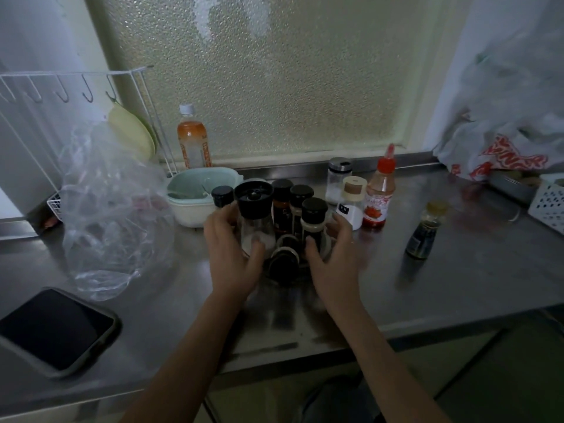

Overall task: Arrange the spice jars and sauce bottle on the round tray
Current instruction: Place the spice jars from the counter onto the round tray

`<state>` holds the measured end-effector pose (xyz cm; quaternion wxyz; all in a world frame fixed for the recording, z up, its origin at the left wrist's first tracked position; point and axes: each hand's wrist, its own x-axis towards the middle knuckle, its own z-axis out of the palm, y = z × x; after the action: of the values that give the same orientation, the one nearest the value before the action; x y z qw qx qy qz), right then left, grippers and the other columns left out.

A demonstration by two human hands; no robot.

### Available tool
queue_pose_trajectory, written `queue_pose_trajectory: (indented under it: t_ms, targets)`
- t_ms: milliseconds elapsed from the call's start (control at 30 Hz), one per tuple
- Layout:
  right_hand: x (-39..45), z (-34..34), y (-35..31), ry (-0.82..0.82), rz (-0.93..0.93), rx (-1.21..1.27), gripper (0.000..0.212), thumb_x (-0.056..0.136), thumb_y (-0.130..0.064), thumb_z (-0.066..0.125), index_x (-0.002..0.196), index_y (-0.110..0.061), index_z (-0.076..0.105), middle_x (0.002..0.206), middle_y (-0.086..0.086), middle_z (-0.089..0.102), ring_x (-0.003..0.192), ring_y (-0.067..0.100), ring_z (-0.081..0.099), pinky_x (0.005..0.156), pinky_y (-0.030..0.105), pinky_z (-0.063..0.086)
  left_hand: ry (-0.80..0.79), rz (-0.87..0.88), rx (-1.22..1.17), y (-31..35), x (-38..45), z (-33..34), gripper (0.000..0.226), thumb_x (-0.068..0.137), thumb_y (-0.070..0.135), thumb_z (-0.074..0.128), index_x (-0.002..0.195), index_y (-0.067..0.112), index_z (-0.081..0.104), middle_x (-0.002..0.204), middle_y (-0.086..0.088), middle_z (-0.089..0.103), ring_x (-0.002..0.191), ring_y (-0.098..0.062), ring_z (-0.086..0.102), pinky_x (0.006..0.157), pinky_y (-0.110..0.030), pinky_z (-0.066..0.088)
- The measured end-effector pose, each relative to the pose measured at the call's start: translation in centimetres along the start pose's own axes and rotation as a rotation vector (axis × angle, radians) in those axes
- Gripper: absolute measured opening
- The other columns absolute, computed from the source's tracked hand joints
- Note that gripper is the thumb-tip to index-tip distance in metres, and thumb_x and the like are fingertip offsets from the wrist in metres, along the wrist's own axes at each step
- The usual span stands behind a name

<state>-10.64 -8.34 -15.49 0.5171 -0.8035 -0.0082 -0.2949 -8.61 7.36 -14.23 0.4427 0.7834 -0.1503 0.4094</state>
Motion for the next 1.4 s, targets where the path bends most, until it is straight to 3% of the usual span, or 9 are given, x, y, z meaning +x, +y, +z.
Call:
queue_pose_trajectory:
  t_ms: [100,233,367,567,767,867,1033,1167,1400]
  targets:
    - [-0.6,-0.4,-0.1,0.014,0.020,0.045,0.047,0.088,-0.007,0.054,0.131,-0.019,0.038,0.127,-0.001,0.052,0.115,0.009,0.050,0.095,0.022,0.043,-0.168,0.213,0.051,0.4,-0.4,-0.5,0.042,0.069,0.020,0.045,0.108,0.005,0.049,0.102,-0.020,0.052,0.094,-0.025,0.046,0.081,-0.033,0.042]
    - [-0.1,-0.4,-0.1,-0.038,-0.007,-0.009,0.045,0.085,0.002,0.051,0.125,-0.016,0.044,0.119,-0.003,0.054,0.109,0.009,0.051,0.091,0.019,0.043,-0.566,0.241,0.158,0.4,-0.4,0.5,0.052,0.064,0.024,0.045,0.114,0.014,0.053,0.111,-0.011,0.056,0.099,-0.027,0.053,0.083,-0.041,0.048]
    - [-0.1,-0.2,-0.1,-0.024,-0.039,-0.043,0.037,0.086,-0.002,0.052,0.120,-0.016,0.047,0.113,0.001,0.060,0.102,0.014,0.057,0.087,0.028,0.049,-0.641,0.308,0.252,0.4,-0.6,0.9,0.059,0.065,0.039,0.054,0.120,0.018,0.050,0.117,-0.010,0.056,0.106,-0.024,0.048,0.088,-0.032,0.037]
    - [-0.4,-0.3,-0.6,-0.017,-0.050,-0.070,0.030,0.087,-0.001,0.052,0.113,-0.017,0.051,0.096,-0.013,0.055,0.084,0.002,0.055,0.075,0.009,0.046,-0.378,0.049,0.158,1.0,-0.4,1.2,0.055,0.082,0.049,0.050,0.119,0.008,0.052,0.110,-0.014,0.066,0.099,-0.023,0.056,0.080,-0.020,0.037]
    - [-0.8,-0.1,-1.2,-0.052,-0.061,-0.057,0.031,0.088,-0.001,0.053,0.116,-0.013,0.051,0.091,-0.029,0.045,0.084,-0.022,0.049,0.070,-0.002,0.040,-0.290,-0.116,0.141,0.8,-0.5,1.8,0.056,0.082,0.033,0.068,0.127,0.010,0.044,0.119,-0.014,0.064,0.102,-0.034,0.062,0.072,-0.033,0.047]
    - [-0.1,-1.5,-1.4,0.151,-0.025,0.025,0.033,0.088,-0.002,0.054,0.120,-0.011,0.049,0.098,-0.013,0.054,0.083,-0.008,0.055,0.068,0.007,0.046,-0.265,-0.100,0.143,0.6,-0.6,1.7,0.057,0.079,0.035,0.070,0.124,0.009,0.045,0.121,-0.011,0.059,0.105,-0.032,0.060,0.072,-0.030,0.043]
    - [3.4,-7.1,2.1,0.674,0.137,-0.194,0.064,0.081,-0.012,0.059,0.138,-0.007,0.030,0.141,0.017,0.038,0.128,0.031,0.042,0.106,0.046,0.039,-0.065,-0.066,-0.027,0.4,-0.1,0.5,0.052,0.084,0.040,0.048,0.123,0.007,0.044,0.109,-0.008,0.054,0.096,-0.020,0.053,0.080,-0.030,0.045]
    - [6.0,-9.2,5.6,0.538,0.362,-0.169,0.077,0.081,-0.021,0.066,0.142,-0.006,0.022,0.146,0.020,0.036,0.133,0.034,0.039,0.111,0.045,0.034,0.199,-0.354,0.071,-2.3,1.7,0.3,0.047,0.086,0.028,0.053,0.124,0.002,0.042,0.114,-0.019,0.050,0.104,-0.035,0.050,0.089,-0.049,0.046]
    - [6.3,-8.9,6.4,0.533,0.370,-0.197,0.033,0.089,-0.020,0.060,0.115,-0.003,0.049,0.121,0.023,0.057,0.114,0.038,0.053,0.094,0.044,0.043,0.012,-0.536,0.138,-6.6,3.4,1.1,0.067,0.074,0.022,0.075,0.127,-0.001,0.041,0.124,-0.027,0.051,0.117,-0.039,0.046,0.098,-0.048,0.042]
